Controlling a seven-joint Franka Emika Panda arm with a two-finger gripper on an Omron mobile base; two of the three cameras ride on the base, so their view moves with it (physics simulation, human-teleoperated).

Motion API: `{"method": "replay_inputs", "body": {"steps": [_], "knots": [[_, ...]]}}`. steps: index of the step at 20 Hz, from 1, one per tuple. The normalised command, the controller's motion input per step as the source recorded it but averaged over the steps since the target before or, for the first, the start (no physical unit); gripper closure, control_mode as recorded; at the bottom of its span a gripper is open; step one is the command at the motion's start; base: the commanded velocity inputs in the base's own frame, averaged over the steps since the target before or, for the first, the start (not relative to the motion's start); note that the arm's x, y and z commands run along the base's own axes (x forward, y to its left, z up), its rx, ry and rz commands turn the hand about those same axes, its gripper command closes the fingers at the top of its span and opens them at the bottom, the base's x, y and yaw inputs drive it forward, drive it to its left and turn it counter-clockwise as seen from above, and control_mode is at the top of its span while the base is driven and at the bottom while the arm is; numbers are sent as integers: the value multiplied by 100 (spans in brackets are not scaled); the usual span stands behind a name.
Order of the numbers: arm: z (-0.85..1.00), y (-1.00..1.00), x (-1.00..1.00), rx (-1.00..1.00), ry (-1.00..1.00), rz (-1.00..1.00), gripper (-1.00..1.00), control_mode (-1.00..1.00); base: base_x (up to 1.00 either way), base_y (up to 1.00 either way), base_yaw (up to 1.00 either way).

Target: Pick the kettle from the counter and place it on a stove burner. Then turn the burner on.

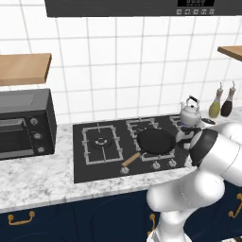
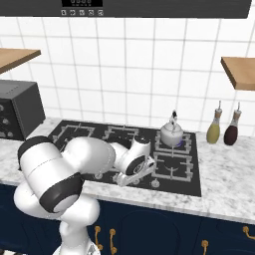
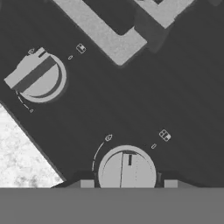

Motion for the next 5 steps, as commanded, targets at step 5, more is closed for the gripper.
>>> {"method": "replay_inputs", "body": {"steps": [5], "knots": [[0,0,0,0,0,24,100,-100,0,0,0]]}}
